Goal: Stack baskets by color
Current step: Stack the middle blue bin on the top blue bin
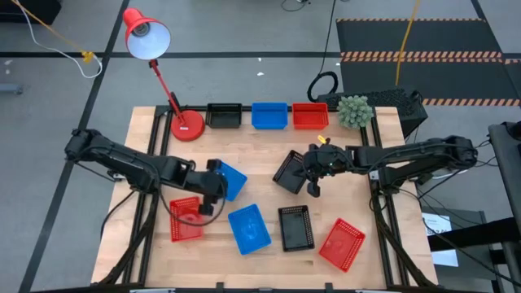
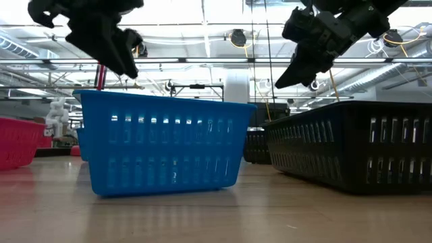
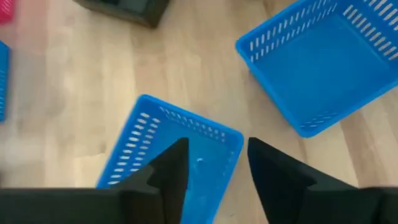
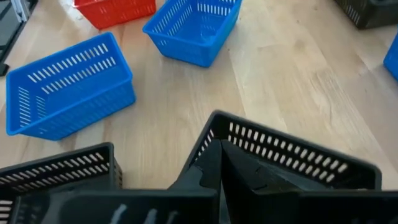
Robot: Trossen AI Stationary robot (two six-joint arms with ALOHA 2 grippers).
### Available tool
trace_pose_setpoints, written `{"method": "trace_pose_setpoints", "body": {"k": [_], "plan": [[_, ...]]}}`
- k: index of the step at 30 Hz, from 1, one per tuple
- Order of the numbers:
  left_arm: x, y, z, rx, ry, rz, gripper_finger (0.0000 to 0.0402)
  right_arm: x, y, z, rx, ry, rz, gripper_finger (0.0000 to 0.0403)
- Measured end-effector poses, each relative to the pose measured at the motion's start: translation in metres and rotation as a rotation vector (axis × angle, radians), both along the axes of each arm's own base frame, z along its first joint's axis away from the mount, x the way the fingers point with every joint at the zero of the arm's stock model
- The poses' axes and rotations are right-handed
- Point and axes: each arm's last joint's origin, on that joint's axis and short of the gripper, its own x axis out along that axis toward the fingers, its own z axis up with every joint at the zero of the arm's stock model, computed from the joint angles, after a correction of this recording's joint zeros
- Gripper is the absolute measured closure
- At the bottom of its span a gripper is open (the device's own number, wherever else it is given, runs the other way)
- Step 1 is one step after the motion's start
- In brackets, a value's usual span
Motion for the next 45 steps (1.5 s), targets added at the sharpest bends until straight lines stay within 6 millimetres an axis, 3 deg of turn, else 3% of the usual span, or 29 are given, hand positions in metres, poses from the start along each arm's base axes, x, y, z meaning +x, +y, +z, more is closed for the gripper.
{"method": "trace_pose_setpoints", "body": {"k": [7, 13, 19, 29, 33, 45], "plan": [[0.003, -0.005, -0.026, 0.020, 0.181, 0.032, 0.0177, 0.004, 0.000, 0.001, -0.024, -0.034, 0.017, 0.0403], [0.004, -0.004, -0.043, 0.035, 0.231, 0.035, 0.0174, 0.004, 0.000, 0.002, -0.020, -0.039, 0.015, 0.0403], [-0.009, 0.004, -0.066, 0.083, 0.294, 0.039, 0.0177, 0.005, 0.000, 0.003, -0.019, -0.054, 0.014, 0.0403], [-0.015, 0.015, -0.080, 0.146, 0.313, 0.045, 0.0292, 0.013, -0.001, 0.017, -0.072, -0.219, 0.038, 0.0403], [-0.015, 0.015, -0.081, 0.138, 0.314, 0.064, 0.0309, 0.013, -0.001, 0.017, -0.098, -0.225, 0.051, 0.0403], [-0.029, 0.012, -0.072, 0.219, 0.356, 0.020, 0.0217, 0.013, -0.001, 0.018, -0.115, -0.232, 0.057, 0.0403]]}}
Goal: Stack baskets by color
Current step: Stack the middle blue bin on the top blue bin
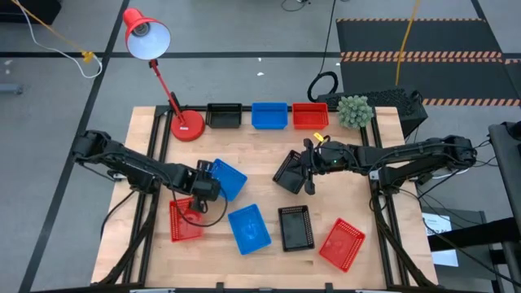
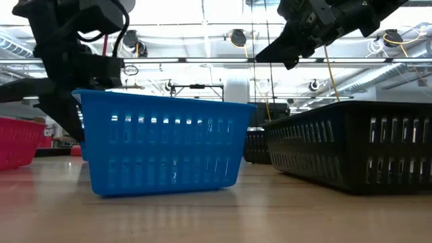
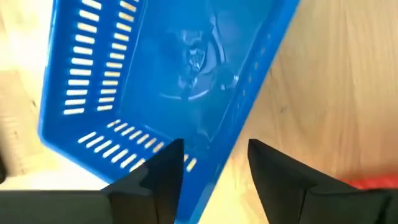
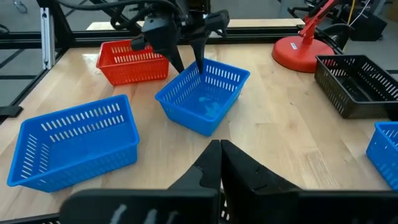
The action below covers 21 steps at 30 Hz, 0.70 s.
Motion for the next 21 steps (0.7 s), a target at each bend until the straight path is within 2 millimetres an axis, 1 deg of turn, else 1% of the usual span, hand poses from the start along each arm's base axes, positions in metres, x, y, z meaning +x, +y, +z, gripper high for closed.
{"method": "trace_pose_setpoints", "body": {"k": [3, 5, 12, 16, 18, 19, 21], "plan": [[-0.002, 0.002, 0.001, 0.013, 0.010, -0.042, 0.0218, 0.000, 0.000, 0.000, -0.002, 0.000, 0.000, 0.0403], [-0.005, 0.004, -0.002, 0.024, 0.032, -0.071, 0.0229, 0.000, 0.000, 0.000, -0.003, 0.000, 0.000, 0.0403], [-0.009, 0.009, -0.014, 0.043, 0.049, -0.133, 0.0295, 0.000, 0.000, 0.000, -0.001, 0.000, 0.000, 0.0403], [-0.005, 0.009, -0.011, 0.050, 0.032, -0.155, 0.0350, 0.000, 0.000, 0.000, -0.003, -0.005, -0.005, 0.0403], [-0.001, 0.011, -0.006, 0.061, 0.011, -0.145, 0.0383, 0.001, -0.002, 0.002, -0.015, -0.019, -0.052, 0.0403], [0.001, 0.012, -0.003, 0.066, -0.002, -0.133, 0.0391, 0.001, -0.003, 0.003, -0.017, -0.027, -0.093, 0.0403], [0.006, 0.016, 0.003, 0.068, -0.029, -0.105, 0.0392, 0.002, -0.005, 0.007, -0.010, -0.038, -0.187, 0.0403]]}}
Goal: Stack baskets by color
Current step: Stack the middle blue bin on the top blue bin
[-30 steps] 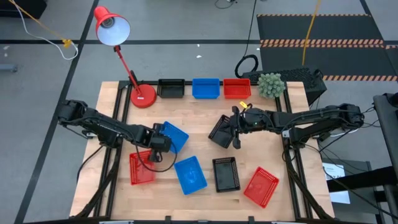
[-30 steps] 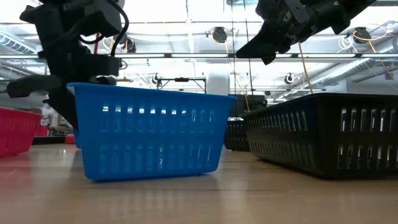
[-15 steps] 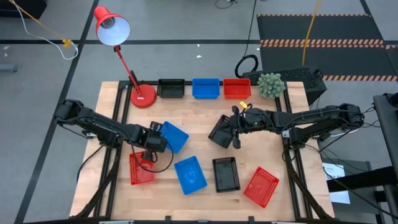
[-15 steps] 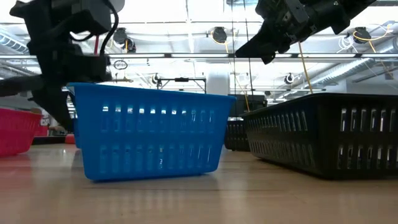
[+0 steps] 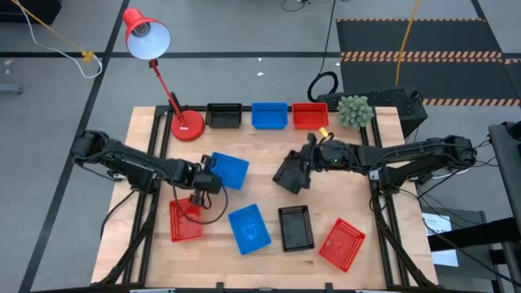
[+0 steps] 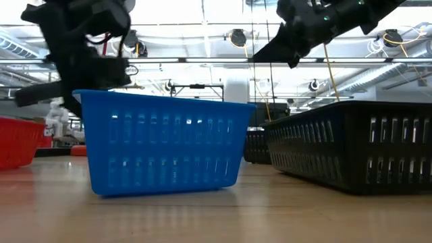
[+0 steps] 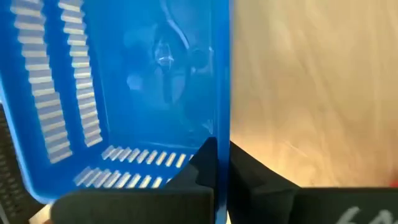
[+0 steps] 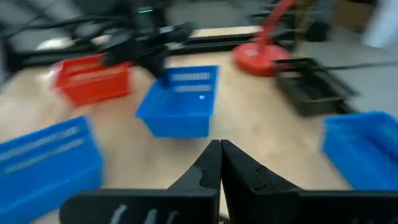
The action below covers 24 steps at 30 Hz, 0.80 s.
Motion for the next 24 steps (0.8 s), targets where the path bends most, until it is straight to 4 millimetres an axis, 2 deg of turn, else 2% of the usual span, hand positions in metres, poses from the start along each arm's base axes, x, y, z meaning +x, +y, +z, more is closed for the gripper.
{"method": "trace_pose_setpoints", "body": {"k": [2, 5, 8, 13, 19, 24], "plan": [[0.005, 0.005, 0.006, 0.009, -0.031, 0.031, 0.0392, 0.003, -0.002, 0.008, 0.012, -0.014, -0.071, 0.0403], [0.017, 0.018, 0.018, 0.005, -0.120, 0.088, 0.0395, 0.011, 0.003, 0.018, 0.012, 0.011, -0.082, 0.0403], [0.030, 0.034, 0.031, 0.010, -0.211, 0.141, 0.0395, 0.025, 0.013, 0.023, -0.025, 0.028, -0.086, 0.0403], [0.053, 0.055, 0.048, 0.015, -0.258, 0.203, 0.0396, 0.054, 0.026, 0.026, -0.096, 0.063, -0.036, 0.0394], [0.085, 0.060, 0.049, 0.031, -0.237, 0.173, 0.0397, 0.086, 0.031, 0.015, -0.162, 0.128, -0.016, 0.0346], [0.101, 0.055, 0.048, 0.041, -0.173, 0.150, 0.0398, 0.096, 0.029, -0.003, -0.204, 0.198, -0.002, 0.0300]]}}
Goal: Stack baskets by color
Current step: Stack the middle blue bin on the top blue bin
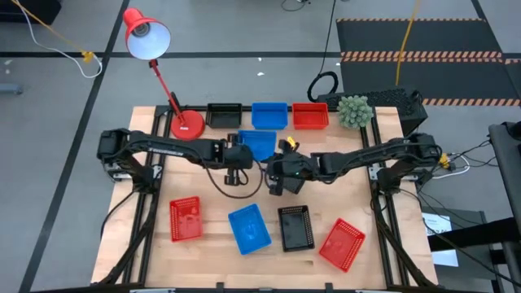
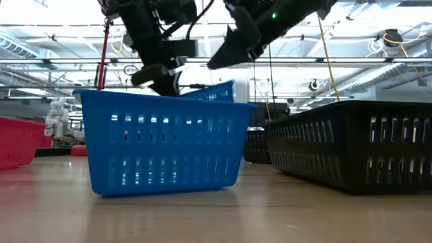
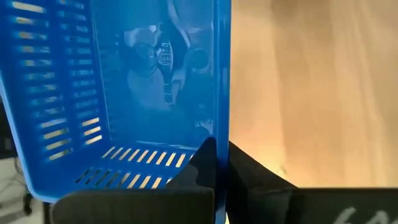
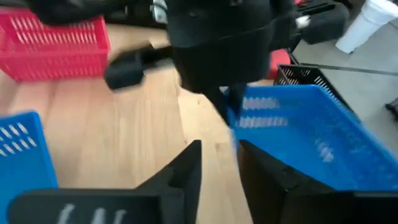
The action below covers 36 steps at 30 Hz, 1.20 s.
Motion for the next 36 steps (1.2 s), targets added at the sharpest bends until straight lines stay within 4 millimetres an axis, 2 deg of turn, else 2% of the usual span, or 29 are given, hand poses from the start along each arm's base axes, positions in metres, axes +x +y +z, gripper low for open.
{"method": "trace_pose_setpoints", "body": {"k": [5, 11, 16, 22, 28, 33, 36], "plan": [[0.008, -0.006, 0.005, 0.015, -0.012, -0.012, 0.0392, 0.004, -0.009, -0.012, -0.015, 0.052, -0.018, 0.0277], [0.008, -0.011, 0.007, 0.025, -0.016, -0.023, 0.0397, 0.004, -0.017, -0.018, -0.022, 0.090, -0.036, 0.0281], [0.008, -0.011, 0.007, 0.025, -0.023, -0.024, 0.0384, 0.003, -0.018, -0.019, -0.035, 0.114, -0.030, 0.0306], [0.009, -0.014, 0.008, 0.028, -0.030, -0.038, 0.0396, 0.000, -0.019, -0.023, -0.068, 0.172, -0.039, 0.0347], [0.013, -0.018, 0.012, 0.034, -0.081, -0.060, 0.0378, -0.002, -0.019, -0.025, -0.089, 0.203, -0.028, 0.0369], [0.014, -0.019, 0.012, 0.044, -0.091, -0.078, 0.0393, -0.002, -0.020, -0.026, -0.096, 0.218, -0.025, 0.0395], [0.015, -0.019, 0.013, 0.035, -0.106, -0.058, 0.0392, -0.003, -0.021, -0.026, -0.108, 0.227, -0.015, 0.0397]]}}
